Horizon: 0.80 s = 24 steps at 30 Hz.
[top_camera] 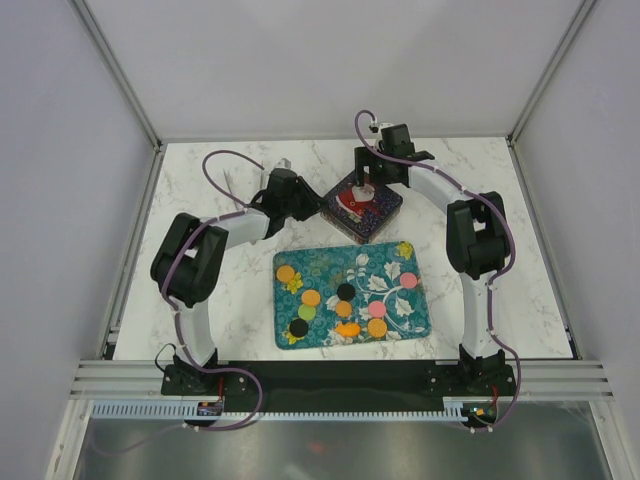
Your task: Pack the cookies
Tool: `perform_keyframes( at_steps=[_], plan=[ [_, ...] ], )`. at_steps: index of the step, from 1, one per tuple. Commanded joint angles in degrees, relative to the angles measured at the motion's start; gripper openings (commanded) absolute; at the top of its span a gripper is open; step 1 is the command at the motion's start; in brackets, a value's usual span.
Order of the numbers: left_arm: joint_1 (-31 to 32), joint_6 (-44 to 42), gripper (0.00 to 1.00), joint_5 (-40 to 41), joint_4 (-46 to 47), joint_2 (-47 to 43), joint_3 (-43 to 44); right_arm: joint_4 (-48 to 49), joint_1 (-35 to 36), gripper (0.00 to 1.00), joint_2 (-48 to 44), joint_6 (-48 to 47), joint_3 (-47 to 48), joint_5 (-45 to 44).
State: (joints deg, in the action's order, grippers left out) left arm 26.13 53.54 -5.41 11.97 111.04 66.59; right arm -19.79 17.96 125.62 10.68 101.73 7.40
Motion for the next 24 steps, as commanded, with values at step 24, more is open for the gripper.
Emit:
perform_keyframes(
  at_steps=[24],
  plan=[
    [-5.39, -8.19, 0.38, -3.64, -11.53, -7.50, -5.15, 1.25, 0.94, 0.90, -1.43, 0.84, 0.84, 2.27]
  ],
)
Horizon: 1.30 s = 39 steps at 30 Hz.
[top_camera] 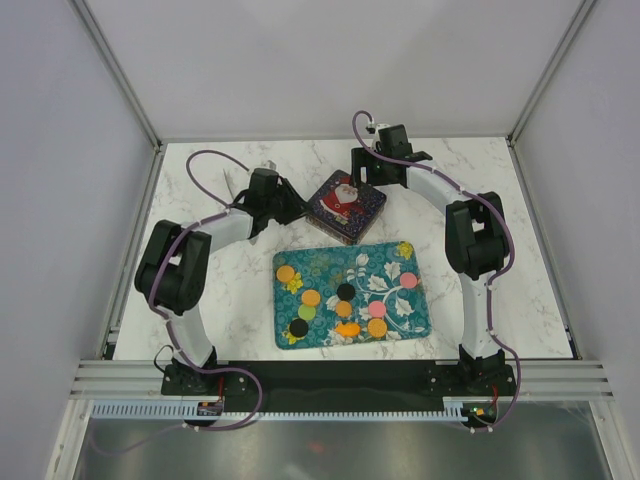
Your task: Pack the cookies
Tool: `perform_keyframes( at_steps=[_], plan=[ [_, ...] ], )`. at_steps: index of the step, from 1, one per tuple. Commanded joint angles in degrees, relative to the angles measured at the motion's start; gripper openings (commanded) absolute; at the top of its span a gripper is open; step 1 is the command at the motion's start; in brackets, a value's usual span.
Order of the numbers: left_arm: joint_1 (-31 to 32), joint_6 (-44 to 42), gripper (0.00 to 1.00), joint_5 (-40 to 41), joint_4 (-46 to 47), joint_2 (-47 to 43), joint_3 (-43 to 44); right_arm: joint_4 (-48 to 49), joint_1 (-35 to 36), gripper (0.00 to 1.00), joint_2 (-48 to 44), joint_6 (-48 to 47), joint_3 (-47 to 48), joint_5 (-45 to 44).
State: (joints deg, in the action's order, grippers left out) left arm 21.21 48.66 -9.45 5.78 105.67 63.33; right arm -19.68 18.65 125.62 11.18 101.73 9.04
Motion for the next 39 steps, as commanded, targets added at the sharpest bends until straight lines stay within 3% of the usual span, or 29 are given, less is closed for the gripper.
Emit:
perform_keyframes(
  at_steps=[1, 6, 19, 25, 29, 32, 39],
  plan=[
    [-0.47, -3.40, 0.41, 0.40, -5.34, -2.48, -1.89, 1.14, 0.24, 0.90, -1.35, 0.42, 0.84, 0.80],
    [-0.56, -3.84, 0.53, -0.04, -5.43, -4.68, -1.28, 1.23, 0.15, 0.90, -1.35, 0.33, 0.66, 0.72],
    [-2.40, -5.33, 0.53, -7.67, -5.43, -8.02, 1.35, 1.31, 0.24, 0.90, -1.79, 0.95, 0.83, 0.63],
    [-2.58, -4.81, 0.38, -14.69, -1.66, -7.41, 3.82, 1.84, -0.46, 0.90, -2.57, 2.18, 0.05, 1.51],
    [-2.75, -3.14, 0.14, -21.29, 2.47, -2.50, 7.76, 2.89, -1.16, 0.89, -3.19, 4.11, -1.53, 2.65],
    [-3.10, -0.77, 0.03, -27.10, 7.39, 2.15, 10.23, 4.47, -1.95, 0.88, -4.50, 5.87, -3.46, 3.61],
    [-6.70, 12.30, 0.02, -36.59, 29.78, 14.19, 8.83, 6.23, -3.27, 0.88, -6.44, 6.84, -6.55, 4.59]
  ],
)
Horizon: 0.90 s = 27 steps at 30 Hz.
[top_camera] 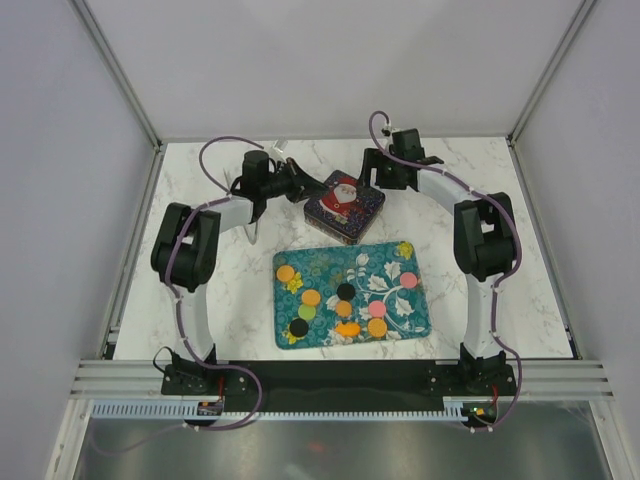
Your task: Pack the cookies
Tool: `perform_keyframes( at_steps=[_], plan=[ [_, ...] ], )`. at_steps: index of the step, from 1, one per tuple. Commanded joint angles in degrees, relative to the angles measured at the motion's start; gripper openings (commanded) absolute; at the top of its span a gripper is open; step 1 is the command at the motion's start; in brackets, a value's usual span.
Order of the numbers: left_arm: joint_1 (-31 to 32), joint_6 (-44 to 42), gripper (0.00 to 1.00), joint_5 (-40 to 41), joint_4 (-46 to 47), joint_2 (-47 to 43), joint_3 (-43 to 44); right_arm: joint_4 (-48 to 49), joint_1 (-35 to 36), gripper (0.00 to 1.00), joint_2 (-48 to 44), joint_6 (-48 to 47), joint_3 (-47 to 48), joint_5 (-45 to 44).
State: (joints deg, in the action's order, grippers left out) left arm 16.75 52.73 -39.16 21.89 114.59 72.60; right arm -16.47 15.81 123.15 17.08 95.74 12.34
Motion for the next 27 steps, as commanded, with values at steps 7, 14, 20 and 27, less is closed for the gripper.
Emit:
perform_keyframes(
  at_steps=[7, 14, 20, 27],
  plan=[
    [-3.48, 13.72, 0.02, -8.22, 23.46, 14.78, -5.09, 4.43, -0.52, 0.88, -4.85, 0.94, -3.28, 1.72],
    [-3.57, 11.00, 0.02, -6.55, 20.04, 11.03, -5.72, 4.78, -0.61, 0.87, -5.55, 1.38, -3.72, 1.90],
    [-3.31, 9.76, 0.02, -8.21, 17.57, 3.91, -1.94, 4.69, -0.70, 0.87, -5.47, 1.64, -2.84, 2.08],
    [-1.64, 8.80, 0.03, -10.06, 15.12, 1.25, 1.23, 4.78, -0.70, 0.88, -5.29, 1.73, -2.49, 2.16]
  ],
)
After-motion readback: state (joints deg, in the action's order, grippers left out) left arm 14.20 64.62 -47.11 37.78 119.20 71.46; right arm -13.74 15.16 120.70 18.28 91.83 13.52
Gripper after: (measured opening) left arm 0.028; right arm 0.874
